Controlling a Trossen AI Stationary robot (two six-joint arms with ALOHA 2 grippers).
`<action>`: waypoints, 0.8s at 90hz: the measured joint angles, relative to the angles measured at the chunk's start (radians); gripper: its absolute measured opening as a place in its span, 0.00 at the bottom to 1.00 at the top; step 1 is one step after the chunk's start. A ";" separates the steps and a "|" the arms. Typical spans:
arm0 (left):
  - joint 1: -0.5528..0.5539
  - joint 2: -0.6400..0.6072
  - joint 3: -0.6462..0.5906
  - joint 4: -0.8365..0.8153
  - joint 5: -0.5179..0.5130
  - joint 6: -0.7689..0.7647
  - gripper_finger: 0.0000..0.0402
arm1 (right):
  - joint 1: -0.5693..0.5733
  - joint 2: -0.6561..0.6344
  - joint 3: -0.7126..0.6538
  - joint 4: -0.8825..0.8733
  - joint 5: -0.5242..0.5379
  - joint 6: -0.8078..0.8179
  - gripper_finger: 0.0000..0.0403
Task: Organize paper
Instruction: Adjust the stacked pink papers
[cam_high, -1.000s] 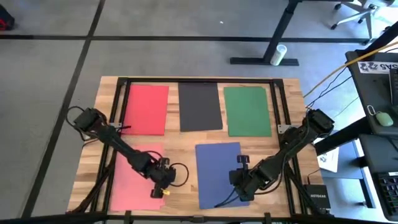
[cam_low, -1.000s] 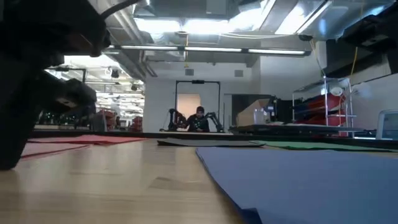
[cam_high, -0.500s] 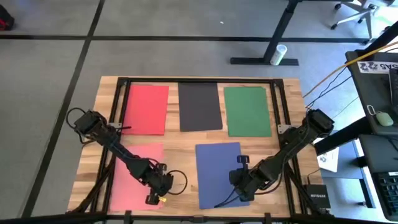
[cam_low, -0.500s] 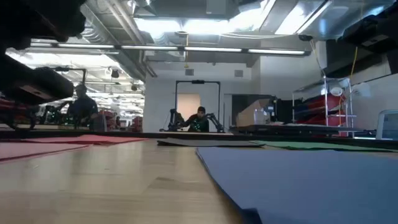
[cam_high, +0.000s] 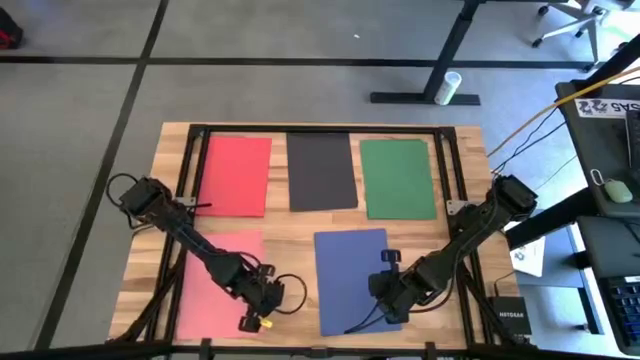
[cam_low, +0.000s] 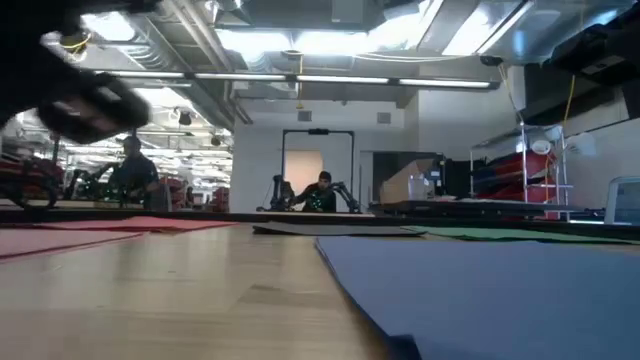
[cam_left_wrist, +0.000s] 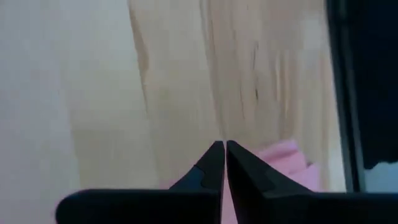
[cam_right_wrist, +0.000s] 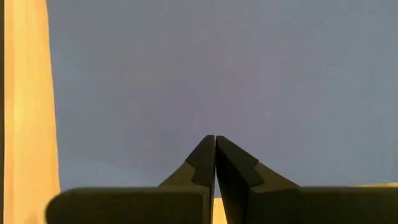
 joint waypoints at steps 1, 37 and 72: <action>0.001 0.000 0.000 0.000 0.000 0.003 0.00 | 0.000 0.000 0.000 0.000 0.000 0.000 0.00; -0.018 0.099 0.002 0.031 0.097 -0.018 0.00 | 0.000 0.000 0.000 0.000 -0.001 0.000 0.00; -0.054 0.093 0.001 0.017 0.102 -0.082 0.00 | 0.000 0.000 0.000 0.000 -0.003 0.000 0.00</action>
